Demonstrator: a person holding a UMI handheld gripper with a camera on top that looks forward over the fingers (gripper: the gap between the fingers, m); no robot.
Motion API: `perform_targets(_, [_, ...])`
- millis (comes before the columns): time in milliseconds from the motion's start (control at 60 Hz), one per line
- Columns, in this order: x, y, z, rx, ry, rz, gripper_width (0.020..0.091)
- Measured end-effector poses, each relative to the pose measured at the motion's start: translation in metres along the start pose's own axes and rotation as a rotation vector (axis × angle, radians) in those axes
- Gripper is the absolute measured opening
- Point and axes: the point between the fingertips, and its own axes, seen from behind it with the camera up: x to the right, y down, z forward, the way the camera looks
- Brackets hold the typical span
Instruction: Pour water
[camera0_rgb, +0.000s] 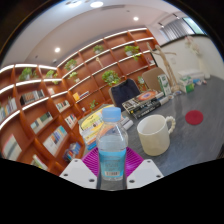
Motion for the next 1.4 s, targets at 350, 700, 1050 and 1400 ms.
perform_targets(350, [-0.029,-0.048,0.024,0.022,-0.289,0.953,0.0287])
perform_targets(700, [-0.015,-0.08,0.029,0.051,-0.408,1.463,0.0315])
perform_targets(1050, [-0.021,-0.083,0.018,0.031,-0.385,1.361,0.0315])
perform_targets(1400, [-0.003,-0.179,-0.014,0.19,-0.219,0.438,0.0316])
